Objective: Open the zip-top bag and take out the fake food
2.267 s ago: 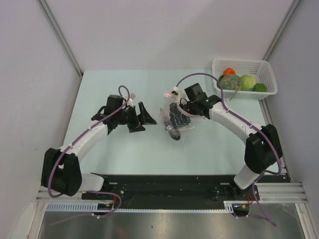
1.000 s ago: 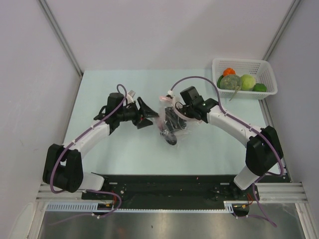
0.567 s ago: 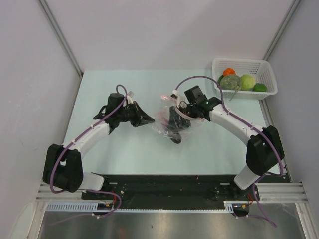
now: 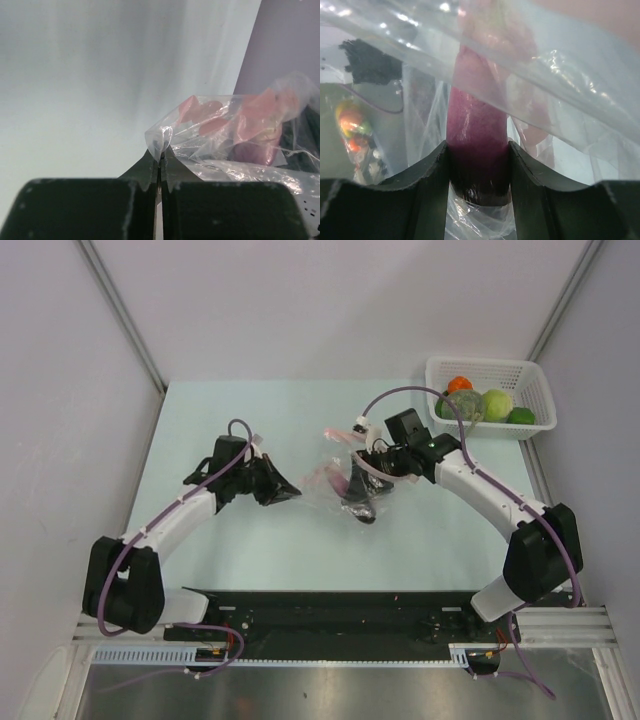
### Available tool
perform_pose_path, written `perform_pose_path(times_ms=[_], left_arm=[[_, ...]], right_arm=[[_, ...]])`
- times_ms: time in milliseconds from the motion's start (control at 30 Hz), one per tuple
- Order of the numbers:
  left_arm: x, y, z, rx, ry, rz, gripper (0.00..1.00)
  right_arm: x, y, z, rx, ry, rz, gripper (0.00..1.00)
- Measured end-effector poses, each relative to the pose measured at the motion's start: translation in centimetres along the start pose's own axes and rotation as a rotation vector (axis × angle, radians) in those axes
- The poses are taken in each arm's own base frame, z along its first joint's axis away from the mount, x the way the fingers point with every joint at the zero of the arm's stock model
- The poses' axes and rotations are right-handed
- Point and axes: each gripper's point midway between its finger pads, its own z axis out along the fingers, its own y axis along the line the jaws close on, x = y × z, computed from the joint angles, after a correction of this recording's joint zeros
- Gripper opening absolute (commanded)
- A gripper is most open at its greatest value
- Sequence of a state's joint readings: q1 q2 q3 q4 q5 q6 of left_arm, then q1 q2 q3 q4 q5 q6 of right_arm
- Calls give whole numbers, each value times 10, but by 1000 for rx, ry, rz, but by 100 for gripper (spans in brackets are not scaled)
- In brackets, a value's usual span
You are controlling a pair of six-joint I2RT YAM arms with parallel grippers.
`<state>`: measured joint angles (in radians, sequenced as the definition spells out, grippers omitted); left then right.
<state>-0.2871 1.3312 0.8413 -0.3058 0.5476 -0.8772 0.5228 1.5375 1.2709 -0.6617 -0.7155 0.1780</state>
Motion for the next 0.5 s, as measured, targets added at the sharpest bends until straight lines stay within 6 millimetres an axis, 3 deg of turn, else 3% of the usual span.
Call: perform_pose_path(times_ms=[333,500], left_arm=[[-9,-7,-16,-60,-20,113,0],[-14,-21,-37,-34,-91,187,0]], right_arm=[[14,20,5,-131,45,-134,0],[27,33,15,-178,94,-184,0]])
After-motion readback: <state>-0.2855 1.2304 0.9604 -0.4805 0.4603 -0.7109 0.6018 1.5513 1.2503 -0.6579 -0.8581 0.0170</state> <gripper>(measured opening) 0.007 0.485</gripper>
